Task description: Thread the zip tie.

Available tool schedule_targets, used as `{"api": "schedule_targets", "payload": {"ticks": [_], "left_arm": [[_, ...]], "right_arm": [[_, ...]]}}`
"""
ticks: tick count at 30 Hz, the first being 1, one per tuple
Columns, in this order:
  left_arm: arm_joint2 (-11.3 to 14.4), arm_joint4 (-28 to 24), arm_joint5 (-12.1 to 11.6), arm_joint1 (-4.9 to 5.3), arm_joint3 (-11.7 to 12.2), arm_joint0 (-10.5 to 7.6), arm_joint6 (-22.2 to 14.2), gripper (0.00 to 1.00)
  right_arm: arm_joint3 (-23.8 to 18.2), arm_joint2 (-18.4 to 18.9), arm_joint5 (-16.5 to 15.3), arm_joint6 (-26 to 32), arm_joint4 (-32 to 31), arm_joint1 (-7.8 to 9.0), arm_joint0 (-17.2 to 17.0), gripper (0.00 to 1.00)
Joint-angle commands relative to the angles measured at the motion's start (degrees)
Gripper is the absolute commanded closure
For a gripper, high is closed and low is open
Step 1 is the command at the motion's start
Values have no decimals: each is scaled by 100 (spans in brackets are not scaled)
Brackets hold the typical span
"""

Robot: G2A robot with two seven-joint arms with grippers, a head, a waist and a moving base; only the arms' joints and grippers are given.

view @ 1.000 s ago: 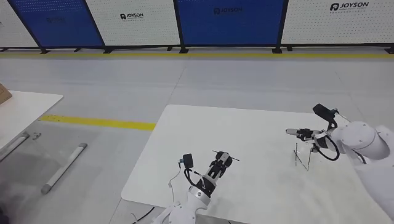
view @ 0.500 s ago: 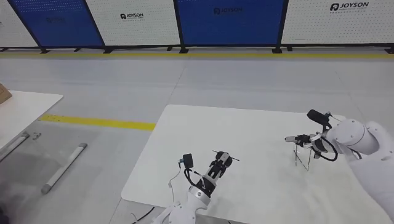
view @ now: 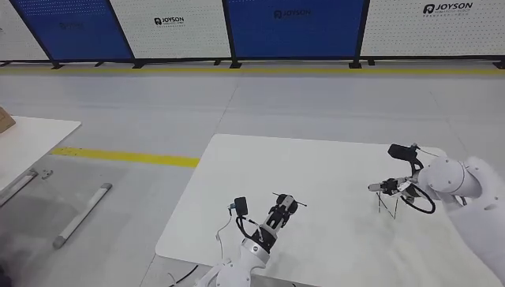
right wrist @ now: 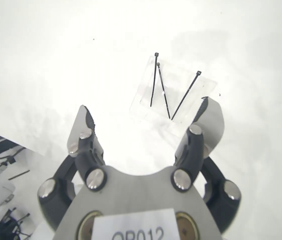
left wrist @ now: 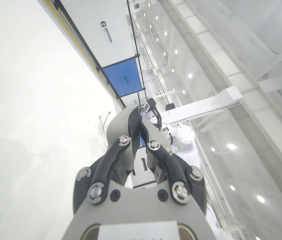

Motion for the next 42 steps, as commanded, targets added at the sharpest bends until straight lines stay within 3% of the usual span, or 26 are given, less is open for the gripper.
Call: {"api": "schedule_targets", "payload": {"ticks": [1, 11, 13, 16, 19, 23, 30, 36, 38, 39, 42], "left_arm": [[0, 0, 0, 0, 0, 0, 0, 100], [0, 0, 0, 0, 0, 0, 0, 100], [0, 0, 0, 0, 0, 0, 0, 100], [0, 0, 0, 0, 0, 0, 0, 100], [0, 0, 0, 0, 0, 0, 0, 100], [0, 0, 0, 0, 0, 0, 0, 100], [0, 0, 0, 0, 0, 0, 0, 100], [0, 0, 0, 0, 0, 0, 0, 100], [0, 0, 0, 0, 0, 0, 0, 100], [0, 0, 0, 0, 0, 0, 0, 100], [0, 0, 0, 0, 0, 0, 0, 100]], "right_arm": [[56, 93, -300, 51, 171, 10, 32, 0], [46, 113, -361, 0, 208, 11, 11, 0], [12, 81, -661, -36, 141, 17, -40, 0], [102, 87, -1494, 155, 70, 45, 64, 0], [273, 53, -1859, 419, 121, 31, 216, 0], [531, -265, -2168, 825, 111, -72, 453, 0], [531, -265, -2168, 825, 111, -72, 453, 0], [525, -165, -2228, 495, 308, -64, 327, 0], [525, -140, -2053, 509, 306, -65, 357, 0], [523, -155, -1782, 480, 193, -73, 394, 0], [550, -255, -1366, 549, 114, -128, 461, 0]]}}
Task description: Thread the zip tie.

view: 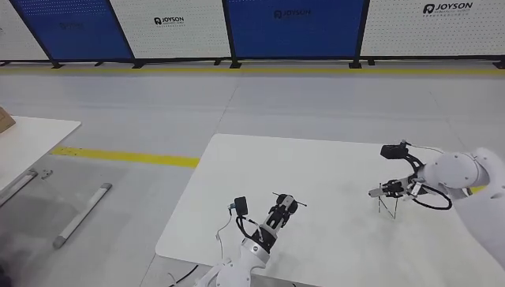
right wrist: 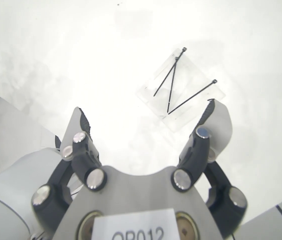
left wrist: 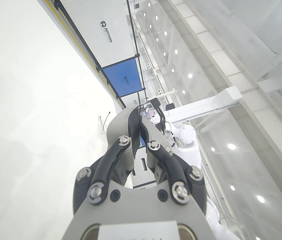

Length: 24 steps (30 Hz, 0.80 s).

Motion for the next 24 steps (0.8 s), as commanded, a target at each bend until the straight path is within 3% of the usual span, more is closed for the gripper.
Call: {"api": "schedule_targets", "payload": {"ticks": [1, 2, 3, 10, 17, 24], "left_arm": [[0, 0, 0, 0, 0, 0, 0, 100], [0, 0, 0, 0, 0, 0, 0, 100], [0, 0, 0, 0, 0, 0, 0, 100], [0, 0, 0, 0, 0, 0, 0, 100], [0, 0, 0, 0, 0, 0, 0, 100], [0, 0, 0, 0, 0, 0, 0, 100]], "right_arm": [[77, -72, 250, 62, -5, -46, 71, 11], [132, -103, 293, 83, 13, -68, 102, 48], [198, -133, 309, 108, 46, -92, 137, 56], [689, -372, 516, 49, -21, -260, 386, 64], [1134, -580, 503, 104, 23, -427, 555, 69], [1503, -811, 786, 78, -94, -614, 708, 78]]}}
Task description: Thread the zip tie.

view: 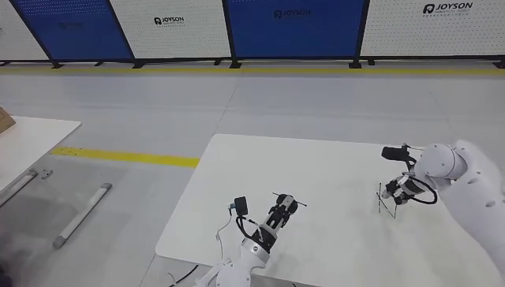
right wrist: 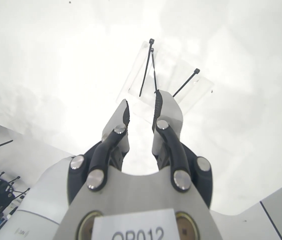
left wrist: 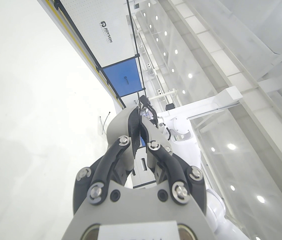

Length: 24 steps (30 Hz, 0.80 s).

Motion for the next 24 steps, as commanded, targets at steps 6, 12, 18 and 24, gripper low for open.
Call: {"api": "schedule_targets", "payload": {"ticks": [6, 12, 18, 24], "left_arm": [[0, 0, 0, 0, 0, 0, 0, 100], [0, 0, 0, 0, 0, 0, 0, 100], [0, 0, 0, 0, 0, 0, 0, 100], [0, 0, 0, 0, 0, 0, 0, 100]], "right_arm": [[323, -161, -7, -29, 17, -176, 127, 83], [800, -291, -30, -23, 103, -371, 298, 81], [1203, -416, -120, -45, 160, -560, 393, 82], [1561, -482, -184, -114, 190, -709, 477, 80]]}}
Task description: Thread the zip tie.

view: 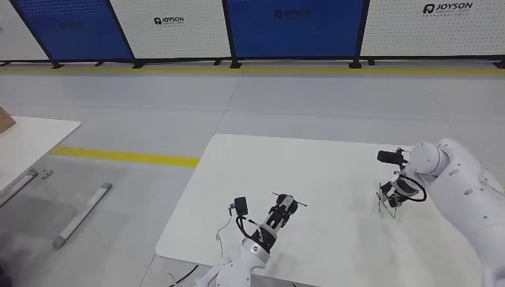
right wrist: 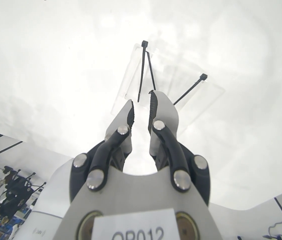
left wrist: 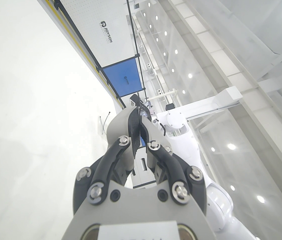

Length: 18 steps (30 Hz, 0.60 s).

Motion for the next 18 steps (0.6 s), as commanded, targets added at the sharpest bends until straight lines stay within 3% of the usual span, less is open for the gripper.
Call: {"api": "schedule_targets", "payload": {"ticks": [1, 18], "left_arm": [[0, 0, 0, 0, 0, 0, 0, 100], [0, 0, 0, 0, 0, 0, 0, 100]], "right_arm": [[126, -13, -12, -34, 8, -47, 31, 80], [903, -114, -124, -225, 82, -435, 156, 77]]}}
